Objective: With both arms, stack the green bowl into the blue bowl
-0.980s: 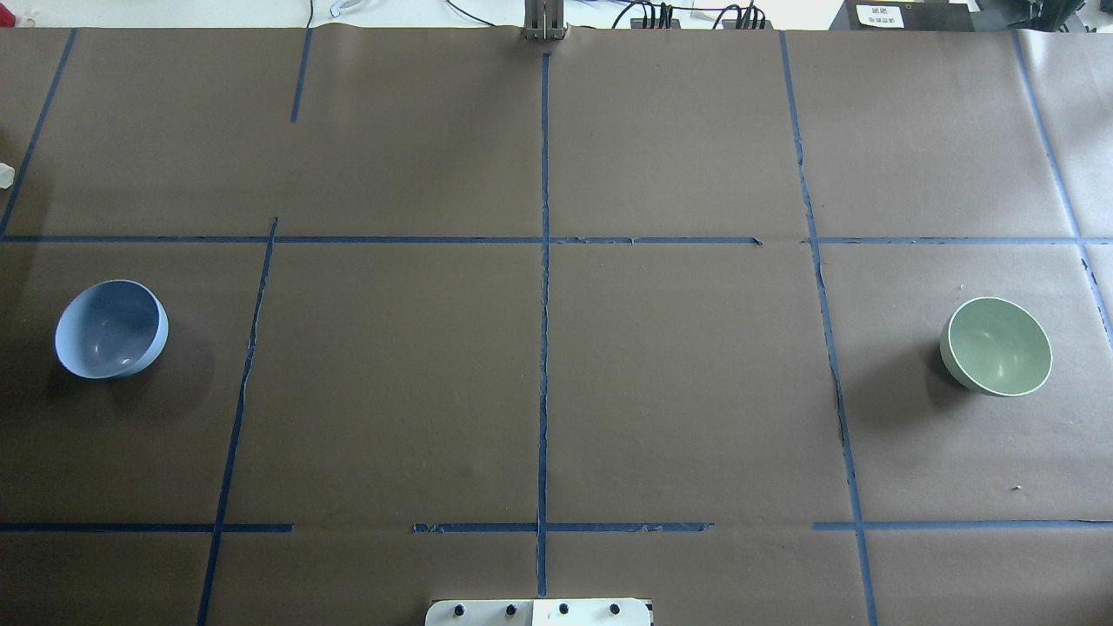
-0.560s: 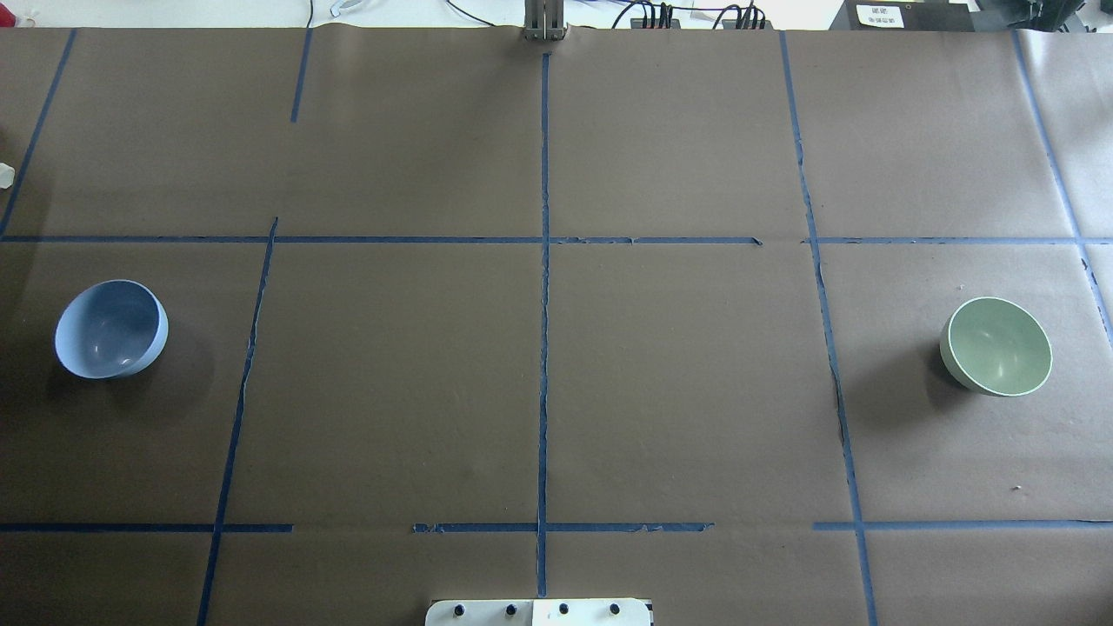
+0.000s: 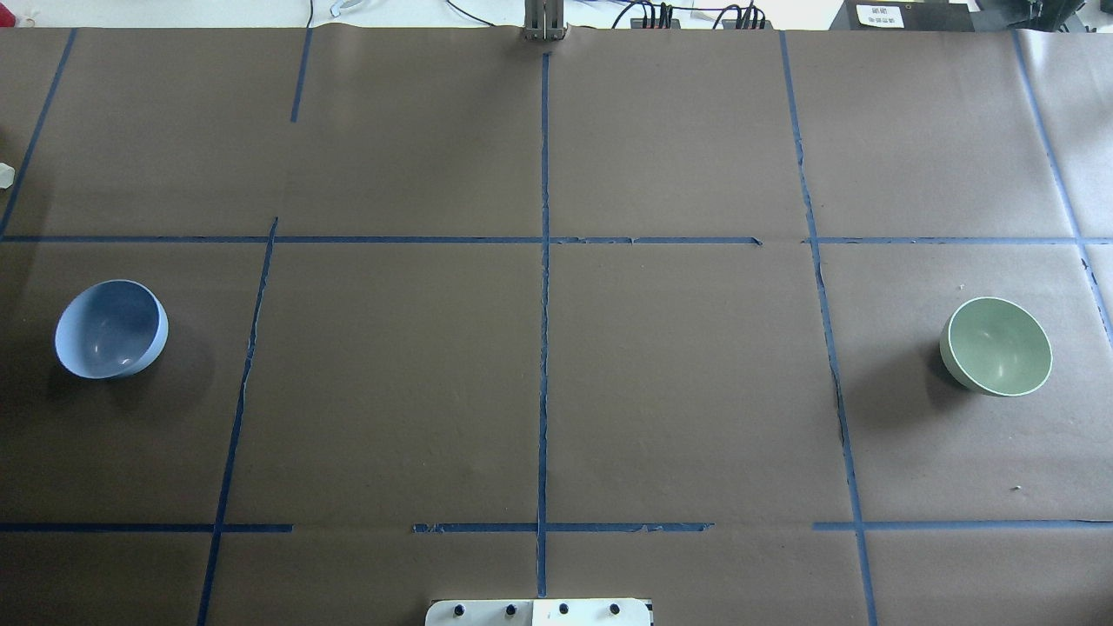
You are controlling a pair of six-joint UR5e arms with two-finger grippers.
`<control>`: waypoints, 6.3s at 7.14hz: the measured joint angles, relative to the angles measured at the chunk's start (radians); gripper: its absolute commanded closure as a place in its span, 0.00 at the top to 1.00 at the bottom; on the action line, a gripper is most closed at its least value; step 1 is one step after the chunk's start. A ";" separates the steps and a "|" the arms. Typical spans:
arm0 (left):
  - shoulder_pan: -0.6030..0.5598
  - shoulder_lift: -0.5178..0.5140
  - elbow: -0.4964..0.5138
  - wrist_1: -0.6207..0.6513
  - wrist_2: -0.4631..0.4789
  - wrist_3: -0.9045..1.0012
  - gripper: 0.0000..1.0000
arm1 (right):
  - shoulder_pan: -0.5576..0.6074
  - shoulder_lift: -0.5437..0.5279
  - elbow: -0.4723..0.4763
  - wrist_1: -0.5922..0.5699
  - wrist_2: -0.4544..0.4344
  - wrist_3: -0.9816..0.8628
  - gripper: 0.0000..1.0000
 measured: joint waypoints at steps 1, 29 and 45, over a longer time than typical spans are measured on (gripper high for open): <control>0.066 0.011 -0.018 -0.122 -0.019 -0.164 1.00 | 0.000 0.014 0.003 -0.001 0.002 0.000 1.00; 1.067 -0.735 0.100 -0.280 0.489 -1.577 0.46 | -0.118 0.040 -0.016 0.181 0.099 0.298 1.00; 0.696 -0.564 -0.230 0.008 0.137 -1.355 1.00 | -0.512 -0.006 -0.307 0.882 -0.089 0.851 0.10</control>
